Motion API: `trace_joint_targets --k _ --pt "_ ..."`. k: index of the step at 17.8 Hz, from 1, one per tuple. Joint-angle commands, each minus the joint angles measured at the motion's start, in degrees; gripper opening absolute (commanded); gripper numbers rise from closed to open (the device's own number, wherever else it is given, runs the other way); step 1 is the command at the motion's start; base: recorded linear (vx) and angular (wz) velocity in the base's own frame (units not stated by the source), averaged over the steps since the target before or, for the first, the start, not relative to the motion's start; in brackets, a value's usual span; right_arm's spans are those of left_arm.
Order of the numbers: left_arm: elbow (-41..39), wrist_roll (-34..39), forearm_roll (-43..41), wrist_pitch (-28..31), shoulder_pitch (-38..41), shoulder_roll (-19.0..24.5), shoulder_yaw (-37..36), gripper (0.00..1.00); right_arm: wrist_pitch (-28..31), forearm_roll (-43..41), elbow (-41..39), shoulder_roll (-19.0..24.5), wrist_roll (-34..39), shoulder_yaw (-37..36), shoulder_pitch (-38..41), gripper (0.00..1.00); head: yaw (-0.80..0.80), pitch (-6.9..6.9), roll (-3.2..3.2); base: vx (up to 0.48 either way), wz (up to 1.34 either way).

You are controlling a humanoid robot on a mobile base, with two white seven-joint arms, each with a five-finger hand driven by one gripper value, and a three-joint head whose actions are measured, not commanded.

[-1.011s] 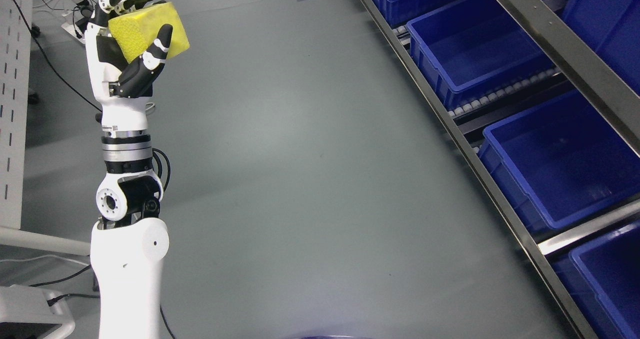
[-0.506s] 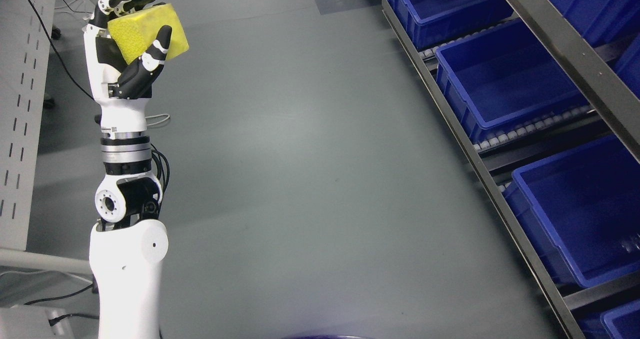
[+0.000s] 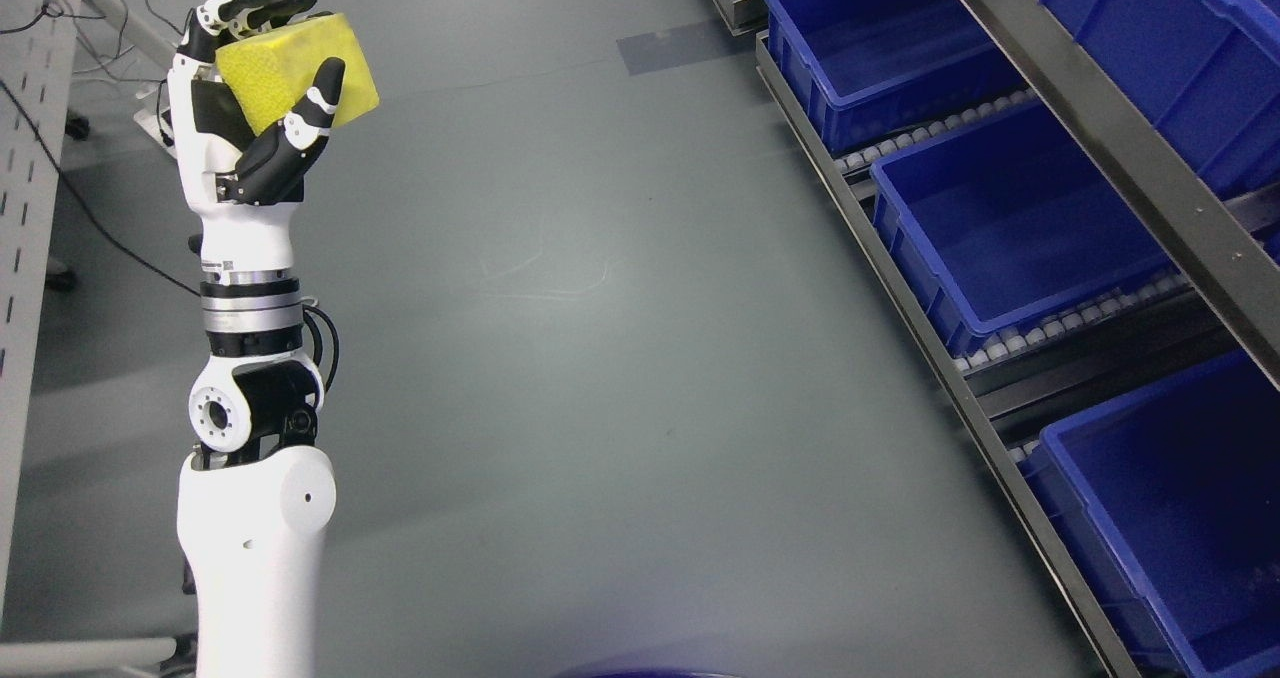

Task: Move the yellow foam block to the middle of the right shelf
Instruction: 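Hold the cube raised in the left hand while turning toward the bin shelf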

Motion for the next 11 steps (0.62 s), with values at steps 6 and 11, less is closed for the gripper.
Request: trace_joint_targets --k 6,11 --pt "-7.2 -1.7 -0.2 -0.1 6.4 2.3 -1.0 0.18 0.0 0.2 -1.0 -1.0 0.0 -0.7 1.4 1.0 0.0 0.0 0.0 0.355 -0.42" --pt "-8.0 -2.9 -0.3 -0.1 7.7 4.1 -1.0 0.18 0.0 0.2 -1.0 -1.0 0.0 -0.7 1.4 1.0 0.0 0.0 0.0 0.345 -0.73"
